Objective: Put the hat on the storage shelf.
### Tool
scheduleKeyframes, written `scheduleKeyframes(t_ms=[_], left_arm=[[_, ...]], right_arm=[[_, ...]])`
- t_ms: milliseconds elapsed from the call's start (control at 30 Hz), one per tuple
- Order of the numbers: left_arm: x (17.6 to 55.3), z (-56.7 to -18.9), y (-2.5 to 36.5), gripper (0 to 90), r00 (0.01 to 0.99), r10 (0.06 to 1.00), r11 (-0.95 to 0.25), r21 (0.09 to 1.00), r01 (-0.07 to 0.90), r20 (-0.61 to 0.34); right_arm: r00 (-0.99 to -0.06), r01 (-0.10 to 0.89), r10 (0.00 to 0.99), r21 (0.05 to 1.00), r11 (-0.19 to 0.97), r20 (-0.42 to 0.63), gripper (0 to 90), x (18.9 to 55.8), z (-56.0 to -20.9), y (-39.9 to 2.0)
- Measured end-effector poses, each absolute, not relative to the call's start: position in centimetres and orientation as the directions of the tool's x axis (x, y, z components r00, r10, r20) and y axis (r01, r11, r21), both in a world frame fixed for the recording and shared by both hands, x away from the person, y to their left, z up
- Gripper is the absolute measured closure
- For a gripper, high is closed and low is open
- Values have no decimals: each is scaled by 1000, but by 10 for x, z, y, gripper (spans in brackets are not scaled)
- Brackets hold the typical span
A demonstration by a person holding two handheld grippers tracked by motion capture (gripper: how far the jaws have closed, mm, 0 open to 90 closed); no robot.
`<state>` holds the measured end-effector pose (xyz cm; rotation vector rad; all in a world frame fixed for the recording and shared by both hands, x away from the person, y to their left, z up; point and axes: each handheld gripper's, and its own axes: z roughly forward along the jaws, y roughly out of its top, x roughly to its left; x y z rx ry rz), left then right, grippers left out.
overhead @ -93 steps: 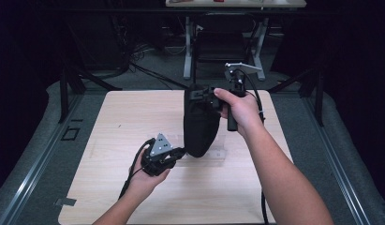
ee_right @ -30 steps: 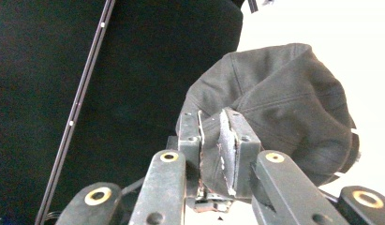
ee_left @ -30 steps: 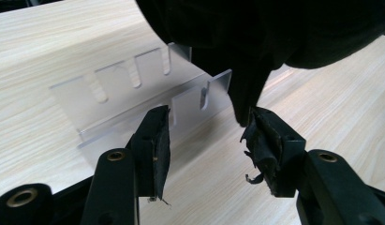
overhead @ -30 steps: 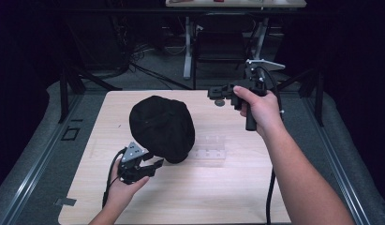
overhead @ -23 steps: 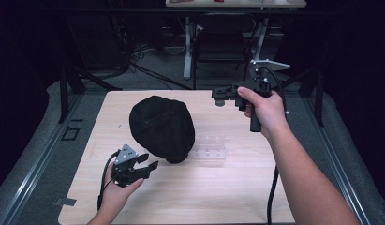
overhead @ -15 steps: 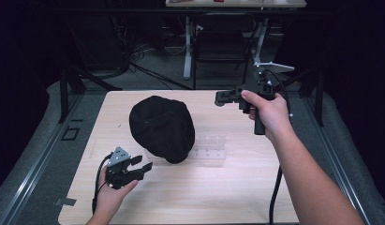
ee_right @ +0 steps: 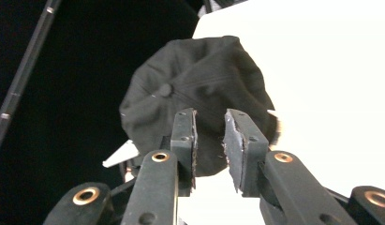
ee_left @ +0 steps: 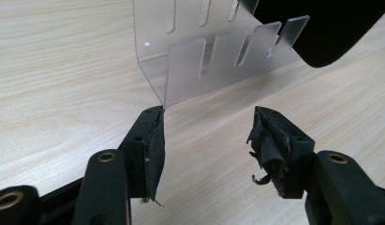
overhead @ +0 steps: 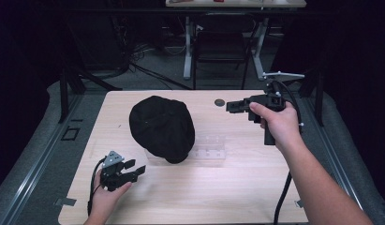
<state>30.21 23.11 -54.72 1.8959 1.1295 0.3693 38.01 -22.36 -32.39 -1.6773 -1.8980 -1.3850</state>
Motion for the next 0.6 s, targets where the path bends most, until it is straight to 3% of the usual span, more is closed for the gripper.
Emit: scheduleKeyframes(t_ms=[600], left_arm=[[302, -551, 229, 451, 543, 823, -205, 802, 561, -169]], right_arm=[[-423, 766, 747, 643, -9, 514, 576, 331, -354, -223]])
